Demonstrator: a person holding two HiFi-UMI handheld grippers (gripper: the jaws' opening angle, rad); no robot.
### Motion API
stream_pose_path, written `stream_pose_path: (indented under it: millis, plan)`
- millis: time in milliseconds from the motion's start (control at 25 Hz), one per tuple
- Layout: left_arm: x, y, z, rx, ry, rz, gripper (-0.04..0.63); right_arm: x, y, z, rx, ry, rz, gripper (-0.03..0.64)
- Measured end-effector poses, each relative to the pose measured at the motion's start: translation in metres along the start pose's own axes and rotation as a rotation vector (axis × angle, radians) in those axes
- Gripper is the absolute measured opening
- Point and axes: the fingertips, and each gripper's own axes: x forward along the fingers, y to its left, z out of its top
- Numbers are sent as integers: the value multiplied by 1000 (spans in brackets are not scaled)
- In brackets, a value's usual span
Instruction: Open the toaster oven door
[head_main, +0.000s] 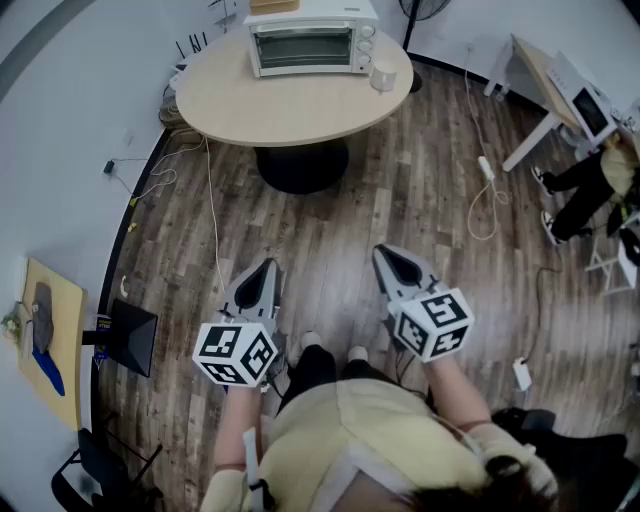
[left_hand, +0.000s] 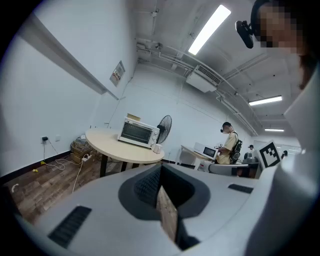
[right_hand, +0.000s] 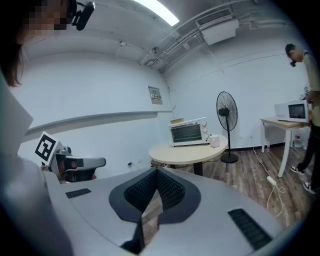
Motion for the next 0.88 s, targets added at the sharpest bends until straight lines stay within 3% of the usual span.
stream_pose_path:
  millis: [160,440,880]
  plan:
    - [-6,15,0,-25,6,0,2,8,11,4,-6,5,-2,3]
    - [-4,34,4,64,30,16,2,30,35,-1,41,-1,25,3]
    - [21,52,21,54,26,-17,2,56,38,21,47,-58,64,3]
